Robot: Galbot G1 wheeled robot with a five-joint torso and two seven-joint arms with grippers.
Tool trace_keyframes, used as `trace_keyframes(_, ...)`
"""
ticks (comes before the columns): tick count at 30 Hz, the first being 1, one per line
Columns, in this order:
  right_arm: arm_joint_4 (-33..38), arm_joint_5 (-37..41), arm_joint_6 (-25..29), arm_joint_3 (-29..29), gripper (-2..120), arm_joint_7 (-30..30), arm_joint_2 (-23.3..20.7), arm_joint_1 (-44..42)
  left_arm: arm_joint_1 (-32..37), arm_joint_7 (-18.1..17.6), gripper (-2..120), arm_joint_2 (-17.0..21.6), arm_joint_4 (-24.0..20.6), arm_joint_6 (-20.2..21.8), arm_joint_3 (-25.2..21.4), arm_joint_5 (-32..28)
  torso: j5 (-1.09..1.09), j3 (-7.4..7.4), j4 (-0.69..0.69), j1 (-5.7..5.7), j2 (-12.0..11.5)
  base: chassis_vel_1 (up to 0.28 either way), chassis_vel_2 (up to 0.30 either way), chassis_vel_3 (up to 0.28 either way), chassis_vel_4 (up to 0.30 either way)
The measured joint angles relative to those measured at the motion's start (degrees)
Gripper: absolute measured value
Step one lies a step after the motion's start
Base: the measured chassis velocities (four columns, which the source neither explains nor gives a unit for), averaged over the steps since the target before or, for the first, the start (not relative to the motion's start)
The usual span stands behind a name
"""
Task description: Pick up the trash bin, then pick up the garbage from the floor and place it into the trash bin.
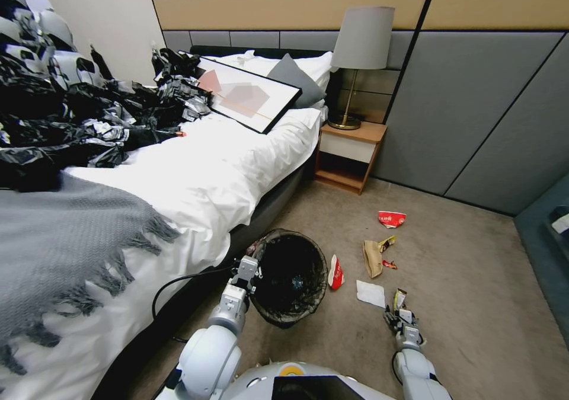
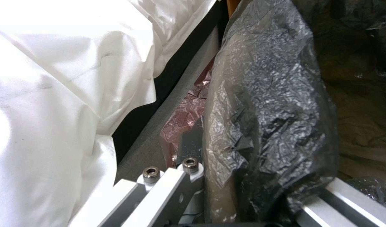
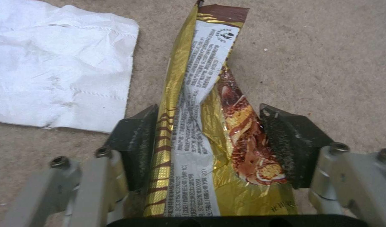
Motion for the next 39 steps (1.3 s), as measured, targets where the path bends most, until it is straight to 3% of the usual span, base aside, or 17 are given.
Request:
trace_keyframes(2, 1.7, 0.7, -0.4, 0.4, 47, 0.1, 0.2, -1.0, -0.1, 0.0, 0, -0.1, 0.1, 0.0, 0.1, 0.0, -0.07, 0.01, -0.13, 0.01, 0.0, -0.029, -0.013, 0.005, -0.014)
trace_keyframes(14, 2.6, 0.9, 0.2, 0.7, 14, 0.0, 0.5, -1.2, -0.1, 0.1, 0, -0.1, 0.1, 0.0, 0.3, 0.1, -0.1, 0.0, -0.05, 0.0, 0.0, -0.013, -0.012, -0.003, -0.005)
trace_keyframes(16, 2.6, 0.9, 0.6, 0.8, 0, -0.1, 0.6, -1.2, -0.1, 0.1, 0, 0.0, 0.0, 0.0, 0.3, 0.1, -0.08, 0.0, -0.05, 0.0, 0.0, 0.0, 0.0, 0.0, 0.0)
trace_keyframes(29, 7.7, 0.9, 2.4, 0.7, 0, 0.0, 0.6, -2.2, 0.1, 0.2, 0, -0.1, -0.1, 0.0, 0.4, 0.2, -0.08, 0.0, -0.03, -0.01, 0.0, 0.0, 0.0, 0.0, 0.0)
trace_keyframes(32, 16.1, 1.1, 3.9, 0.2, 0, 0.3, 1.1, -4.3, 0.1, 0.2, 0, 0.1, 0.0, 0.0, 0.5, 0.1, -0.09, 0.0, -0.03, 0.0, 0.0, 0.0, 0.0, 0.0, 0.0)
trace_keyframes(34, 17.7, 1.2, 4.1, 0.0, 0, 0.3, 1.3, -4.7, 0.1, 0.1, 0, 0.1, 0.0, 0.1, 0.6, 0.1, -0.1, 0.0, -0.04, -0.01, 0.0, 0.0, 0.0, 0.0, 0.0)
trace_keyframes(36, 27.4, 1.5, 5.4, -1.2, 0, 0.1, 2.5, -6.9, 0.1, 0.1, 0, -0.1, 0.2, 0.1, 0.9, 0.0, -0.05, 0.0, -0.04, -0.01, 0.0, 0.0, 0.0, 0.0, 0.0)
trace_keyframes(37, 27.4, 1.5, 5.4, -1.2, 0, 0.1, 2.5, -6.9, 0.1, 0.1, 0, -0.1, 0.2, 0.1, 0.9, 0.0, -0.05, 0.0, -0.04, -0.01, 0.0, 0.0, 0.0, 0.0, 0.0)
trace_keyframes(39, 34.9, 1.3, 6.4, -2.3, 0, -1.0, 3.1, -8.4, 0.1, 0.1, 0, -0.2, 0.3, 0.2, 1.1, -0.2, -0.12, 0.0, -0.04, 0.0, 0.0, 0.0, 0.0, 0.0, 0.0)
